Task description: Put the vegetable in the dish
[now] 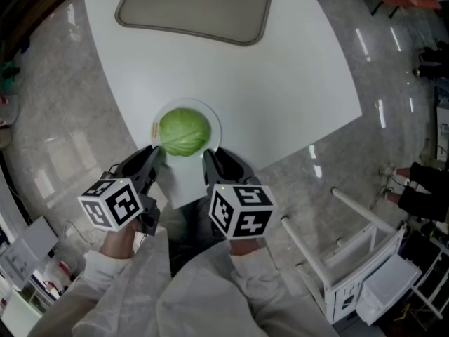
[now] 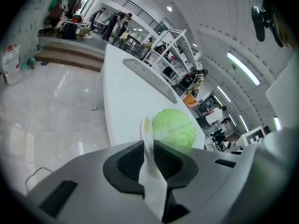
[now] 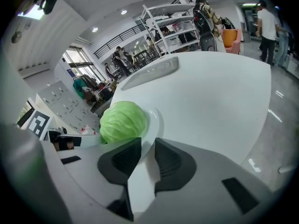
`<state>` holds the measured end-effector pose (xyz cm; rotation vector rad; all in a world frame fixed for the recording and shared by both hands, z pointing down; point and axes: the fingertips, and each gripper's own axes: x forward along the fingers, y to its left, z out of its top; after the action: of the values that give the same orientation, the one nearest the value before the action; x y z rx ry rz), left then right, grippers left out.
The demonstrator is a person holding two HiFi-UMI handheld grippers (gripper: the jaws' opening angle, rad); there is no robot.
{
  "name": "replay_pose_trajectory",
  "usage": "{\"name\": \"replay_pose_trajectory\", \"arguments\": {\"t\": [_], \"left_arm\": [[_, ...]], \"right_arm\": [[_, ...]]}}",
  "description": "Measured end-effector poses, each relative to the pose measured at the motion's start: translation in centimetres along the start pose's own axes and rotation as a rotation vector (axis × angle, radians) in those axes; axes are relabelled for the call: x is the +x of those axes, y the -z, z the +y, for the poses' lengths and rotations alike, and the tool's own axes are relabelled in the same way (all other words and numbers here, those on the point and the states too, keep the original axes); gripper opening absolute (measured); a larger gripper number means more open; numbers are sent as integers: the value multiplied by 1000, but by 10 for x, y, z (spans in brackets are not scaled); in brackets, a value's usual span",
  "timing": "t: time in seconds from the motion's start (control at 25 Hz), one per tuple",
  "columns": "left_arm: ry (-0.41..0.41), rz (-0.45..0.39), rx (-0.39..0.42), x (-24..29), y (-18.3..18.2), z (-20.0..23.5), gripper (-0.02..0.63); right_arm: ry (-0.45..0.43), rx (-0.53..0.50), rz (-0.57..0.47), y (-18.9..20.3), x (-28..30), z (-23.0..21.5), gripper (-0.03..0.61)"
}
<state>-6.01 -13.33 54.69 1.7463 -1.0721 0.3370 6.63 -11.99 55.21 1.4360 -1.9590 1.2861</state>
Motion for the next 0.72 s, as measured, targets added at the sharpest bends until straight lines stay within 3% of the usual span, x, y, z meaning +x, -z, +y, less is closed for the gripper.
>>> {"name": "replay_pose_trajectory", "arguments": {"t": [0.72], "left_arm": [[-50,-48,136,-5,-5,-5,69]], "right_arm": [[-1,-39,-37,-4,1,1,87]]}}
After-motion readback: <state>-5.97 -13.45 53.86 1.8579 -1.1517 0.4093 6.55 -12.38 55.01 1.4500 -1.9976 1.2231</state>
